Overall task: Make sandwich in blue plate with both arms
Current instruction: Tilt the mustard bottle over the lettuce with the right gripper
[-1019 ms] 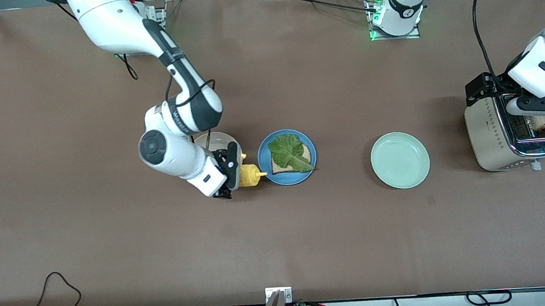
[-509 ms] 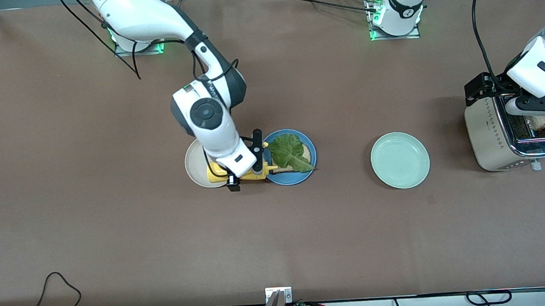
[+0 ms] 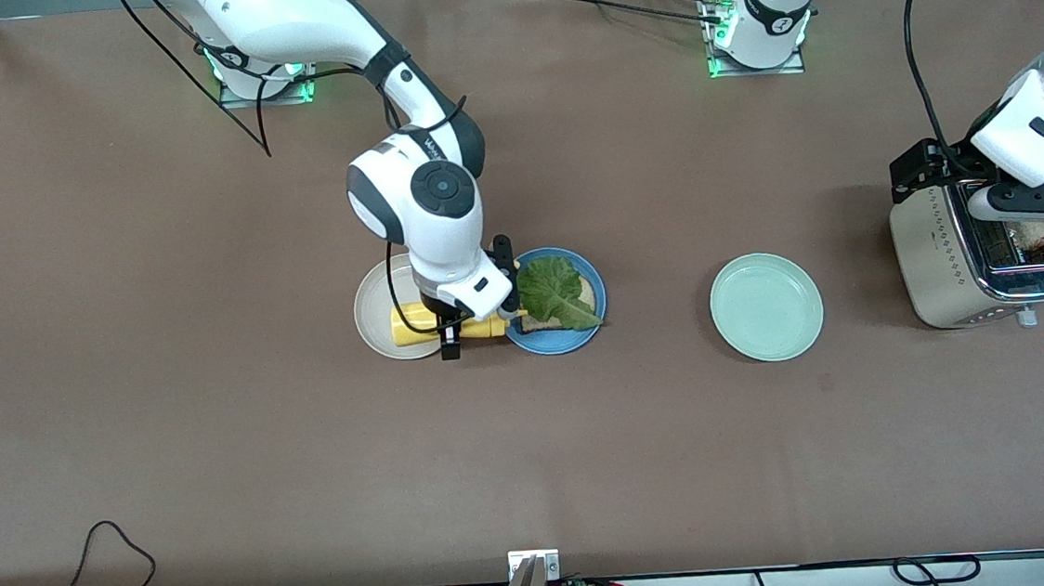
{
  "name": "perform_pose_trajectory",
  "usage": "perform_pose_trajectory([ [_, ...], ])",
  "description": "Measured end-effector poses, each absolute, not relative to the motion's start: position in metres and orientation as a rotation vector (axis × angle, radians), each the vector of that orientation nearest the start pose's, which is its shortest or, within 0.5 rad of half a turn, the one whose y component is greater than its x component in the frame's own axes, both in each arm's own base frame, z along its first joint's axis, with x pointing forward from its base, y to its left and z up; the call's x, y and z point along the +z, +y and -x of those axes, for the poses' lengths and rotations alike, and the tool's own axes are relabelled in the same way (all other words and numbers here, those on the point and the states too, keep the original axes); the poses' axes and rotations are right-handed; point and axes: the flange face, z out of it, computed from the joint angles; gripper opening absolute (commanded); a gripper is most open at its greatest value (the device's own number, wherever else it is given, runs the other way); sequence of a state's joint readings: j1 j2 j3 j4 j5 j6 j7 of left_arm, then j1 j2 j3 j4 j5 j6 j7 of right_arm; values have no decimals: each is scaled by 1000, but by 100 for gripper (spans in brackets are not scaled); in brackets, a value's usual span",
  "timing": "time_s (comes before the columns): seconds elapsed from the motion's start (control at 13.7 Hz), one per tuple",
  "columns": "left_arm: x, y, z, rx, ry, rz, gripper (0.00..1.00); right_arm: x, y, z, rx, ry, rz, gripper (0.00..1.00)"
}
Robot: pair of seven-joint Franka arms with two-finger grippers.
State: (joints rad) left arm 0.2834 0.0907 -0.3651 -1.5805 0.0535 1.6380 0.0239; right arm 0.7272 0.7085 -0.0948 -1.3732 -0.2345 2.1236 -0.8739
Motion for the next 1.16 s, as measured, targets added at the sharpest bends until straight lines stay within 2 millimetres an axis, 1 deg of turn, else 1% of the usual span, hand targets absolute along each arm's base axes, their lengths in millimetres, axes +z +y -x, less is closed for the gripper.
perform_pose_trajectory([
  [0.15,577,-34,-583,41,170,3115,100,306,444,-586,-24,2087,-1921,0],
  [0.29,577,-34,-583,42,170,3115,100,306,453,-577,-58,2054,-1872,0],
  [0.65,577,-33,-583,42,169,3115,100,307,492,-537,-106,1979,-1699,0],
  [0.87,577,-33,-583,42,169,3115,100,299,509,-520,-114,1952,-1600,0],
  [1.16,577,-33,-583,42,169,3115,100,289,518,-508,-140,1914,-1478,0],
])
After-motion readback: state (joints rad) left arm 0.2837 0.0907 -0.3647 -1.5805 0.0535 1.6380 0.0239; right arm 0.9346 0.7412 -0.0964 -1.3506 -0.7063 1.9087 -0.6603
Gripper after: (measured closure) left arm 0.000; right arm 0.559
